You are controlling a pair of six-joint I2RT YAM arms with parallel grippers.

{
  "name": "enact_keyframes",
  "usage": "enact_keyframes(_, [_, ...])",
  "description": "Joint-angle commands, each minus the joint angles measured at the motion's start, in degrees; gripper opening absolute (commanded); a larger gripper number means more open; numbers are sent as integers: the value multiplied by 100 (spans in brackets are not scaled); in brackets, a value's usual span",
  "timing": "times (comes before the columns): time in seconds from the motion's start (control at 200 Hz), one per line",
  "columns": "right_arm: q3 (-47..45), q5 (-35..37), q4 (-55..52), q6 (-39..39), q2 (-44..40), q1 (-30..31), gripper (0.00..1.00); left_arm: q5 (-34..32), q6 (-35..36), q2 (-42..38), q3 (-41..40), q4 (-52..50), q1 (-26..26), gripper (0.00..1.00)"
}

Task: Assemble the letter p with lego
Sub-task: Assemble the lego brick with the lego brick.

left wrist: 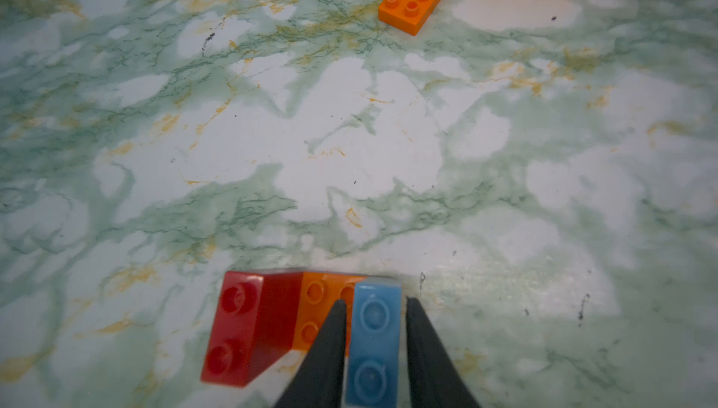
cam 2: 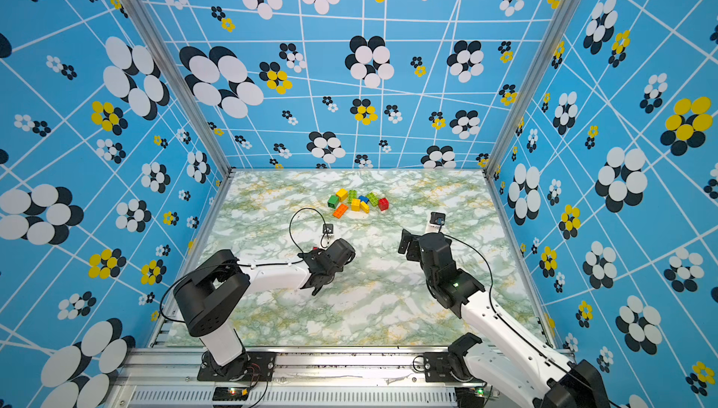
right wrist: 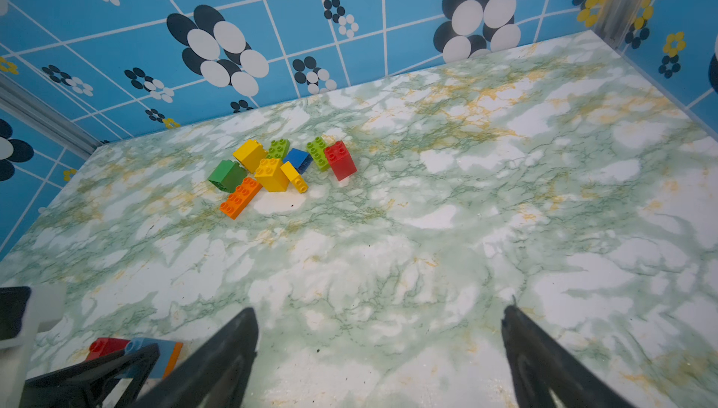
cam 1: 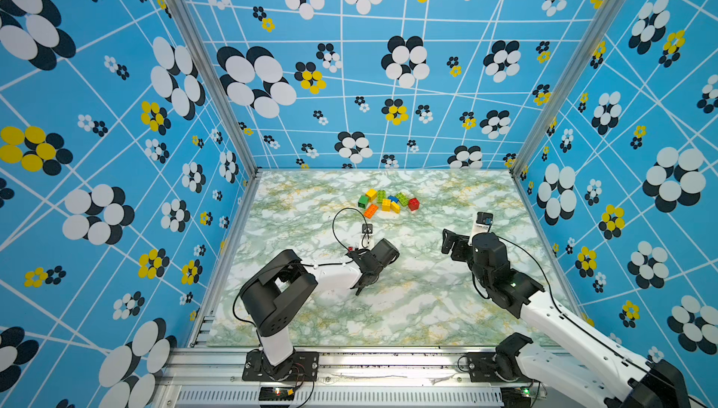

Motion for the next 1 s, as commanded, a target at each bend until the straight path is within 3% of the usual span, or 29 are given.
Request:
enact_keyframes(0.0, [183, -80, -81, 77, 34, -34, 99, 62, 116, -257, 122, -449, -32, 41])
enact_keyframes(0.11, [175, -84, -73, 66, 44, -28, 99, 74, 65, -368, 52, -372, -32, 42])
enact_keyframes(0.125, [176, -78, -72, 65, 43, -28, 99, 86, 55, -384, 36, -361, -33, 47])
enact_keyframes(0.23, [183, -96, -64, 53, 62, -27, 99, 200, 49, -663, -58, -268, -52, 53])
enact_keyframes(0.455, [606, -817, -70, -344, 709, -31, 99, 659, 269, -2018, -239, -276, 32, 69])
enact_keyframes(0.58, [1278, -1746, -295, -796, 1670, -33, 99, 1253, 422, -3034, -639, -448, 728, 72])
enact_keyframes(0.695, [2024, -2111, -527, -828, 2611, -27, 98, 1673, 647, -3839, -964, -798, 1576, 77])
enact_keyframes(0.85, [3241, -2254, -937, -145, 3987, 54, 94, 2032, 790, -4621, -1306, -1281, 2575, 80])
enact_keyframes(0.994, [4376, -1738, -1400, 342, 5170, 398, 93, 2232, 838, -5313, -1772, -1390, 3254, 84])
